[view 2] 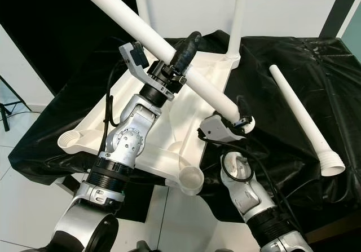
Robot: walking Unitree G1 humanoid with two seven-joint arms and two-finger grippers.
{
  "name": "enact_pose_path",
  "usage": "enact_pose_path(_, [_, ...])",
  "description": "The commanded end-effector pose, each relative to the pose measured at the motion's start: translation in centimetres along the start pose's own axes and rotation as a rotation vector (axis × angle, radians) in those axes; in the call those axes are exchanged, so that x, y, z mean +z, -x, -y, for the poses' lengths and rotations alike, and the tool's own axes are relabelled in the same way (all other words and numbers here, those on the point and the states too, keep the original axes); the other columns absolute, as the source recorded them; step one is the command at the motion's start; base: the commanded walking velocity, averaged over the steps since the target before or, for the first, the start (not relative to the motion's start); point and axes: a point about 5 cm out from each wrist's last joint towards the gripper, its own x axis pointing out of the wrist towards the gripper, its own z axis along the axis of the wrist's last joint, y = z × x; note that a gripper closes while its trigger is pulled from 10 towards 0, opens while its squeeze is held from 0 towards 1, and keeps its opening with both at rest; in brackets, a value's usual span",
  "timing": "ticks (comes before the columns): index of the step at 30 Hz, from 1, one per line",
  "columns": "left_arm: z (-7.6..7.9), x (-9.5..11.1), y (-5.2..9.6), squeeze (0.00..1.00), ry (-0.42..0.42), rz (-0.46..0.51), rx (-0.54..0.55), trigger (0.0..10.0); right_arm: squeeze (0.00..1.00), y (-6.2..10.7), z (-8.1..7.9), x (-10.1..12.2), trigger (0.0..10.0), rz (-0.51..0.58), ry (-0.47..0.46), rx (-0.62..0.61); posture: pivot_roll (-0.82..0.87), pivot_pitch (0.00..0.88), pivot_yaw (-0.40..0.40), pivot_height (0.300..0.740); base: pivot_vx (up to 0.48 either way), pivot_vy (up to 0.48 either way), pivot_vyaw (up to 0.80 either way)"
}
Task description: Building children table
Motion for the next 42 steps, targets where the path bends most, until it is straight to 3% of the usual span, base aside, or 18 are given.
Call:
enact_pose_path(1, [2.3, 0.1, -0.7, 0.00, 0.017, 0.017, -0.245, 0.0, 0.81, -0.3, -1.1, 2.0, 10.0, 0.039, -0.081, 0.096, -0.18, 0.000, 0.082, 0.740, 0.000, 0.000, 0.00])
enact_pose_path(2, [2.4, 0.0, -0.7, 0.00, 0.017, 0.018, -0.247, 0.0, 0.00, -0.7, -0.8, 2.3, 10.0, 0.002, -0.153, 0.125, -0.18, 0.000, 0.081, 0.740, 0.000, 0.000, 0.00])
enact_pose_path(4, [2.4, 0.0, -0.7, 0.00, 0.017, 0.018, -0.247, 0.0, 0.00, -0.7, -0.8, 2.3, 10.0, 0.002, -0.153, 0.125, -0.18, 0.000, 0.081, 0.740, 0.000, 0.000, 0.00])
enact_pose_path(8, [2.7, -0.4, -0.5, 0.00, -0.021, -0.010, -0.277, 0.0, 0.00, -1.7, 0.5, 2.9, 10.0, -0.096, -0.344, 0.248, -0.18, 0.000, 0.075, 0.740, 0.000, 0.000, 0.00])
enact_pose_path(9, [2.7, -0.4, -0.5, 0.00, -0.021, -0.010, -0.277, 0.0, 0.00, -1.7, 0.5, 2.9, 10.0, -0.096, -0.344, 0.248, -0.18, 0.000, 0.075, 0.740, 0.000, 0.000, 0.00])
enact_pose_path(10, [2.8, -0.6, -0.4, 0.00, -0.030, -0.018, -0.285, 0.0, 0.00, -1.9, 0.8, 3.0, 4.8, -0.110, -0.366, 0.282, -0.18, 0.000, 0.074, 0.740, 0.000, 0.000, 0.00])
enact_pose_path(11, [2.8, -0.6, -0.4, 0.00, -0.030, -0.018, -0.285, 0.0, 0.00, -1.9, 0.8, 3.0, 4.8, -0.110, -0.366, 0.282, -0.18, 0.000, 0.074, 0.740, 0.000, 0.000, 0.00])
enact_pose_path(12, [2.9, -0.7, -0.4, 0.00, -0.032, -0.021, -0.289, 0.0, 0.00, -1.9, 1.0, 3.0, 0.0, -0.113, -0.391, 0.337, -0.18, 0.000, 0.071, 0.740, 0.000, 0.000, 0.00])
enact_pose_path(19, [3.0, -0.5, -0.7, 0.00, -0.049, -0.009, -0.289, 0.0, 0.00, -2.0, 0.9, 3.4, 0.0, -0.103, -0.428, 0.418, -0.17, 0.000, 0.067, 0.740, 0.000, 0.000, 0.00])
enact_pose_path(20, [2.9, -0.5, -0.7, 0.00, -0.055, -0.011, -0.275, 4.6, 0.00, -2.0, 0.8, 3.5, 0.0, -0.101, -0.425, 0.421, -0.17, 0.000, 0.066, 0.740, 0.000, 0.000, 0.00])
enact_pose_path(24, [2.6, -0.4, -0.7, 0.00, -0.064, -0.013, -0.256, 4.6, 0.00, -1.9, 0.8, 3.6, 0.0, -0.106, -0.427, 0.433, -0.17, 0.000, 0.066, 0.740, 0.000, 0.000, 0.00])
enact_pose_path(25, [2.6, -0.4, -0.7, 1.00, -0.058, -0.009, -0.254, 10.0, 0.00, -1.9, 0.9, 3.7, 0.0, -0.105, -0.404, 0.430, -0.17, 0.000, 0.065, 0.740, 0.000, 0.000, 0.00])
enact_pose_path(29, [2.6, -0.3, -0.7, 1.00, -0.052, -0.003, -0.249, 10.0, 0.00, -1.9, 1.1, 3.7, 0.0, -0.110, -0.372, 0.436, -0.17, 0.000, 0.065, 0.740, 0.000, 0.000, 0.00])
enact_pose_path(32, [2.3, 0.0, -0.9, 1.00, -0.082, 0.009, -0.195, 10.0, 0.00, -2.1, 1.4, 3.8, 0.0, -0.078, -0.251, 0.360, -0.17, 0.000, 0.064, 0.740, 0.000, 0.000, 0.00])
enact_pose_path(37, [1.9, 0.2, -1.2, 1.00, -0.089, 0.028, -0.144, 10.0, 0.00, -2.2, 1.5, 3.9, 0.0, -0.045, -0.179, 0.272, -0.17, 0.000, 0.064, 0.740, 0.000, 0.000, 0.00])
enact_pose_path(38, [1.7, 0.4, -1.3, 0.79, -0.080, 0.035, -0.129, 10.0, 0.00, -2.1, 1.5, 4.1, 0.0, -0.027, -0.198, 0.226, -0.17, 0.000, 0.065, 0.740, 0.000, 0.000, 0.00])
enact_pose_path(42, [1.6, 0.4, -1.3, 0.79, -0.073, 0.040, -0.120, 10.0, 0.00, -2.1, 1.4, 4.2, 0.0, -0.017, -0.218, 0.198, -0.17, 0.000, 0.065, 0.740, 0.000, 0.000, 0.00])
